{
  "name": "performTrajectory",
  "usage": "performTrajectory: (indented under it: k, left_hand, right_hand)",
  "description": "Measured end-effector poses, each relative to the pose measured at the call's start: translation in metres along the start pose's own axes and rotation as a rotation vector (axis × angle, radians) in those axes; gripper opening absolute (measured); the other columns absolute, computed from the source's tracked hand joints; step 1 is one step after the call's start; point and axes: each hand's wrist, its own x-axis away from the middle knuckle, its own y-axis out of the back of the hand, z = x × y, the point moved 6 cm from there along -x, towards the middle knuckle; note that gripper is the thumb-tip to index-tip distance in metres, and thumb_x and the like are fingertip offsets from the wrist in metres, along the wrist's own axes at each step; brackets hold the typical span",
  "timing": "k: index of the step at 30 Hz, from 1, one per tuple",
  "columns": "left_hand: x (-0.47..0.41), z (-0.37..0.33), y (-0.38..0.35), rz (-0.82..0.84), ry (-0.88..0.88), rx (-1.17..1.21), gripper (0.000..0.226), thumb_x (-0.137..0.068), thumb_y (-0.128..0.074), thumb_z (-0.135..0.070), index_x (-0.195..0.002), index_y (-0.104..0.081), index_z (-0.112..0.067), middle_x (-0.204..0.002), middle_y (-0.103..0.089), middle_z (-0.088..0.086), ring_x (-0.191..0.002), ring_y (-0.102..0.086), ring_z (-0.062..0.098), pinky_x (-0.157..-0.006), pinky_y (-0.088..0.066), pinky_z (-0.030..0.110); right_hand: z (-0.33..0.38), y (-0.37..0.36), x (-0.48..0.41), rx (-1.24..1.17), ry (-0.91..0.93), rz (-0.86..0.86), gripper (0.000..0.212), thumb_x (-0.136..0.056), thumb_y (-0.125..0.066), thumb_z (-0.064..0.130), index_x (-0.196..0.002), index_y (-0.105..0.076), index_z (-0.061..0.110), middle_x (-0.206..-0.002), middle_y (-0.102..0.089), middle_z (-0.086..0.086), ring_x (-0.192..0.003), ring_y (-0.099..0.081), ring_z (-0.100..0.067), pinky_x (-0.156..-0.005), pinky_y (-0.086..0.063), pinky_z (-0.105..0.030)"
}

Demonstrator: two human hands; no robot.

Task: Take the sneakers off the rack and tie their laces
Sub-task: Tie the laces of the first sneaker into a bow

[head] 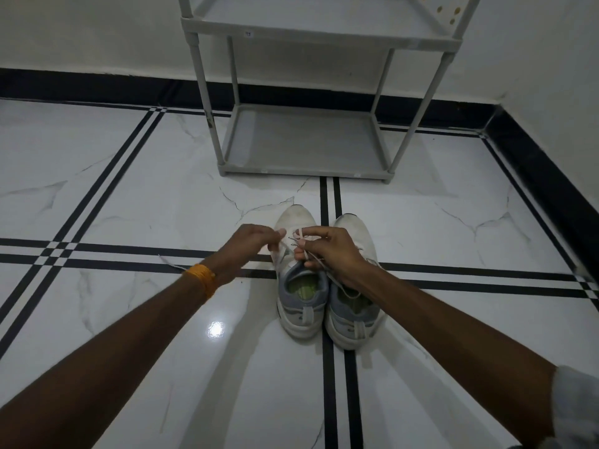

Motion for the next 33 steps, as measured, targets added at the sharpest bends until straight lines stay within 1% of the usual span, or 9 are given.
performTrajectory:
  k: [2,5,8,10,15,19,23,28,33]
  left_hand:
    - [0.003,-0.004,-0.012,0.088,0.062,0.302,0.043,-0.1,-0.048,-0.032,-0.108,-0.065,0.007,-0.105,-0.071,0.01,-0.099,-0.063,0.018,-0.082,-0.049,0.024]
    - [0.008,0.0,-0.027,0.035,-0.006,0.421,0.03,-0.1,-0.049,-0.023,-0.109,-0.068,-0.001,-0.11,-0.071,0.015,-0.104,-0.067,0.026,-0.083,-0.054,0.028]
    - [0.005,-0.002,-0.026,-0.139,-0.155,0.261,0.022,-0.096,-0.058,-0.02,-0.103,-0.073,-0.005,-0.097,-0.074,0.011,-0.092,-0.07,0.023,-0.081,-0.056,0.031]
    - [0.004,-0.008,-0.025,-0.23,-0.238,0.077,0.021,-0.094,-0.062,-0.022,-0.102,-0.074,-0.007,-0.096,-0.074,0.008,-0.09,-0.069,0.021,-0.083,-0.057,0.033]
    - [0.012,-0.018,-0.032,-0.299,-0.421,-0.177,0.014,-0.092,-0.062,-0.007,-0.101,-0.071,-0.004,-0.096,-0.071,0.012,-0.088,-0.064,0.022,-0.083,-0.054,0.031]
    - [0.008,-0.016,-0.023,-0.28,-0.307,-0.065,0.012,-0.084,-0.073,-0.011,-0.094,-0.077,-0.007,-0.087,-0.076,0.009,-0.078,-0.07,0.019,-0.075,-0.056,0.025]
    - [0.003,-0.003,-0.016,-0.264,-0.159,0.181,0.013,-0.075,-0.08,-0.007,-0.087,-0.077,-0.006,-0.085,-0.077,0.011,-0.079,-0.073,0.025,-0.075,-0.062,0.038]
    - [0.005,-0.003,-0.02,-0.265,-0.159,0.124,0.016,-0.077,-0.078,-0.008,-0.092,-0.075,-0.005,-0.086,-0.076,0.011,-0.08,-0.073,0.026,-0.077,-0.062,0.04]
    - [-0.003,-0.002,-0.016,-0.121,-0.131,0.055,0.012,-0.077,-0.079,-0.012,-0.085,-0.07,-0.01,-0.082,-0.075,0.012,-0.08,-0.073,0.029,-0.079,-0.061,0.046]
  right_hand:
    - [-0.002,0.0,-0.001,0.0,0.005,-0.023,0.028,-0.087,-0.07,0.007,-0.114,-0.067,0.004,-0.089,-0.073,-0.023,-0.071,-0.071,-0.023,-0.058,-0.059,-0.026]
    - [-0.004,0.001,-0.001,-0.006,0.0,-0.005,0.028,-0.086,-0.071,0.007,-0.114,-0.067,0.004,-0.088,-0.074,-0.019,-0.073,-0.072,-0.023,-0.06,-0.058,-0.028]
    - [0.0,0.003,0.001,0.021,-0.003,0.027,0.022,-0.085,-0.072,0.008,-0.107,-0.069,0.007,-0.088,-0.075,-0.018,-0.075,-0.073,-0.024,-0.064,-0.06,-0.03]
    - [0.003,0.002,0.002,0.019,0.0,0.034,0.017,-0.084,-0.074,0.007,-0.1,-0.069,0.01,-0.085,-0.076,-0.015,-0.073,-0.073,-0.023,-0.064,-0.06,-0.03]
    - [0.0,0.003,0.001,-0.005,-0.024,0.017,0.02,-0.083,-0.074,0.006,-0.101,-0.067,0.007,-0.09,-0.074,-0.019,-0.073,-0.071,-0.025,-0.062,-0.06,-0.029]
    - [0.0,0.003,0.0,0.02,-0.028,0.029,0.018,-0.084,-0.073,0.005,-0.1,-0.068,0.009,-0.091,-0.074,-0.022,-0.075,-0.071,-0.026,-0.064,-0.061,-0.03]
    - [0.002,0.003,0.001,0.04,-0.039,0.046,0.02,-0.083,-0.074,0.005,-0.103,-0.069,0.007,-0.09,-0.073,-0.023,-0.076,-0.072,-0.027,-0.065,-0.061,-0.029]
    - [0.001,0.004,-0.001,0.054,-0.055,0.042,0.02,-0.083,-0.074,0.006,-0.102,-0.069,0.008,-0.091,-0.074,-0.022,-0.078,-0.072,-0.028,-0.065,-0.061,-0.03]
    - [0.001,0.002,0.0,0.064,-0.056,0.057,0.016,-0.084,-0.073,0.006,-0.1,-0.07,0.009,-0.087,-0.073,-0.02,-0.075,-0.072,-0.024,-0.061,-0.059,-0.026]
